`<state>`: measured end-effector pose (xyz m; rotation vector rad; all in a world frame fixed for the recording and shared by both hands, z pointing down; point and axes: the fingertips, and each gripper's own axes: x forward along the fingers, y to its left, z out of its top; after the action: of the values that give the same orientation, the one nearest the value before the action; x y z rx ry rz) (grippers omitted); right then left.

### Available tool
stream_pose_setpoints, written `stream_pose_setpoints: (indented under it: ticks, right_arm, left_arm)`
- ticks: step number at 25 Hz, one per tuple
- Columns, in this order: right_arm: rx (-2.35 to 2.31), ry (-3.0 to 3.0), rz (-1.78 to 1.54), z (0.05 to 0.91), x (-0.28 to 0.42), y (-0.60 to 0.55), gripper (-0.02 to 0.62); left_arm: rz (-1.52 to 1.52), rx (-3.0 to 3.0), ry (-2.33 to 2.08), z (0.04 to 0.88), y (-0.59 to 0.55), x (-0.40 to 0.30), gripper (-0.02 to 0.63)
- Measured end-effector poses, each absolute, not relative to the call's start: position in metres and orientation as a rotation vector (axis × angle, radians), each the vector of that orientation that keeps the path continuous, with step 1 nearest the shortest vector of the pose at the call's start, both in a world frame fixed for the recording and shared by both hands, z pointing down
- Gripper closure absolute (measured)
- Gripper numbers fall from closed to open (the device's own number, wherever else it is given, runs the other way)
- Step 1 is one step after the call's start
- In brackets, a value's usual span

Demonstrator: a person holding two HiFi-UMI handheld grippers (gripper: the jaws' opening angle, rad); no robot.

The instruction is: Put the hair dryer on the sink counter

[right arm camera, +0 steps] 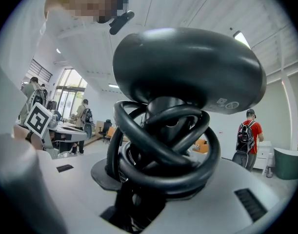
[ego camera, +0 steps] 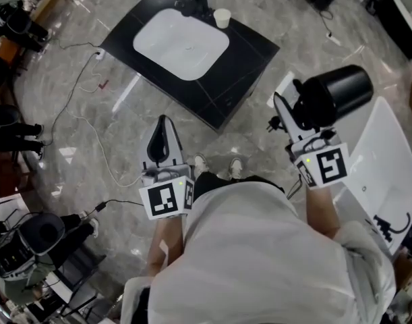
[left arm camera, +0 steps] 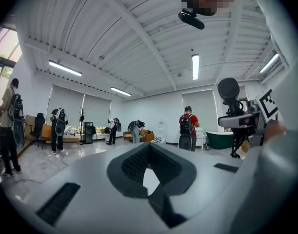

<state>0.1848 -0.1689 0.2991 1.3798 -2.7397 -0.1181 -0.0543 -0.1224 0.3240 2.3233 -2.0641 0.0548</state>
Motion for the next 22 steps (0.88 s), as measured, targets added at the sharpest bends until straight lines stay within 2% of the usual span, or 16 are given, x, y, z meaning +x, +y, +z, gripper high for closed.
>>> stream_pose_setpoints:
  ticks: [9, 22]
  right_arm:
    - [1.406, -2.708, -0.111, 0.298, 0.147, -0.174, 0.39]
    - [1.447, -2.656, -0.09, 0.304, 0.129, -0.19, 0.39]
  left_arm:
    - [0.036, 2.344, -2.017, 0.325, -0.143, -0.088, 0.604]
    - [0.0, 2.382, -1.927, 0.331, -0.163, -0.104, 0.604]
